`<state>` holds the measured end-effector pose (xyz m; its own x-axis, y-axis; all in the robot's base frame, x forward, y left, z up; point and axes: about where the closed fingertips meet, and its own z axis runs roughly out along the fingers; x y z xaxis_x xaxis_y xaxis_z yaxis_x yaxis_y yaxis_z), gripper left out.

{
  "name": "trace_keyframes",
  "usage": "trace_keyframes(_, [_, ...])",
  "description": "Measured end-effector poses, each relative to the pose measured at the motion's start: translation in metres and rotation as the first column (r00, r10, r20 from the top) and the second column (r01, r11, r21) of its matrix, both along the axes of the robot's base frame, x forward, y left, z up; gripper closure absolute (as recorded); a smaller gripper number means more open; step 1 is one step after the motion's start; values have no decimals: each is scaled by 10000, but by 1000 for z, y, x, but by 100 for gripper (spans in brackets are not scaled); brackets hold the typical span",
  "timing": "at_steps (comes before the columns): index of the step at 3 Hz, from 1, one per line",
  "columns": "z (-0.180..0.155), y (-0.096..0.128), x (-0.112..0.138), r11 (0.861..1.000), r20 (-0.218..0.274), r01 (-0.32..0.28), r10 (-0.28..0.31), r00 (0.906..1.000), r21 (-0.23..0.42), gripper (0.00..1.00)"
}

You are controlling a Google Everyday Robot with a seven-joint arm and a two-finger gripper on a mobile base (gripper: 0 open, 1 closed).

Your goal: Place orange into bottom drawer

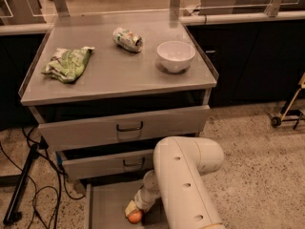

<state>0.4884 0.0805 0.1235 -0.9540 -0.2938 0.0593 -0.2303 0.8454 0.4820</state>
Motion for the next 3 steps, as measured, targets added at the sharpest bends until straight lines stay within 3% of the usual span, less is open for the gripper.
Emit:
trace_keyframes(1, [-10, 1, -10, 9999, -220, -11, 9, 9998, -104, 100])
trace_keyframes(3, [-10, 1, -10, 9999, -223, -12, 10, 9997, -105, 50])
